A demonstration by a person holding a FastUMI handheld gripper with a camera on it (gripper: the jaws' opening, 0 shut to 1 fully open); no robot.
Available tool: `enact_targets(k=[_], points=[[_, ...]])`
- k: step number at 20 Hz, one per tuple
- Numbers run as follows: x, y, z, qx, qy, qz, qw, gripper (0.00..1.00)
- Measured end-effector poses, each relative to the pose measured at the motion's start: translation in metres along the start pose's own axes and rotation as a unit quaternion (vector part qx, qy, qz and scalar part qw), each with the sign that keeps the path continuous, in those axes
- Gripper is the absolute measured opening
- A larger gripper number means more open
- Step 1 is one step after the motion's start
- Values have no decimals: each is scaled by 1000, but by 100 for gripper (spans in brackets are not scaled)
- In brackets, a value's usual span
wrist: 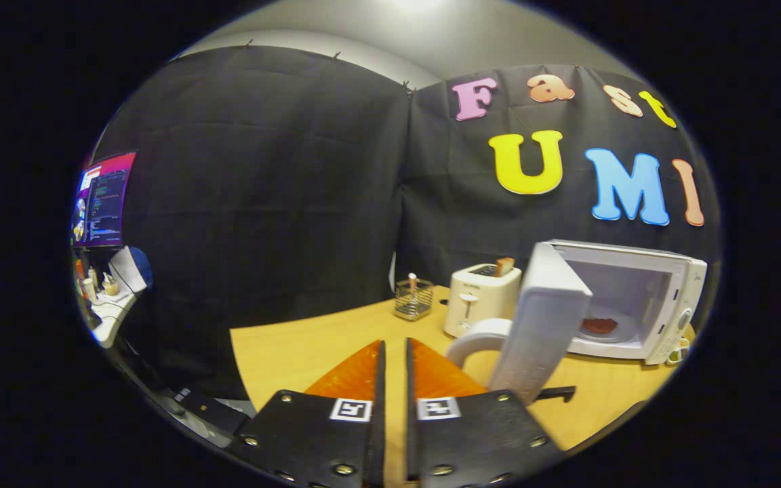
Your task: Open the microwave, put the food inside, and close the microwave door.
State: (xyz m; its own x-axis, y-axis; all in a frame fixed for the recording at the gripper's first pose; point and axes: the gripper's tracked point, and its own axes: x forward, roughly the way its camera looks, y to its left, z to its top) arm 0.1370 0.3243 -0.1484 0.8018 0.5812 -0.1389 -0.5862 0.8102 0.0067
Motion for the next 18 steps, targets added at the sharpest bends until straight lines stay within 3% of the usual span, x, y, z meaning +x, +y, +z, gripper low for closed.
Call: enact_targets(k=[1,12,18], points=[[-1,-4,-6,7,5,1,1000,2],[-60,-115,-18,-27,-7,-121,992,2],[-72,-202,-25,21,6,-193,981,2]])
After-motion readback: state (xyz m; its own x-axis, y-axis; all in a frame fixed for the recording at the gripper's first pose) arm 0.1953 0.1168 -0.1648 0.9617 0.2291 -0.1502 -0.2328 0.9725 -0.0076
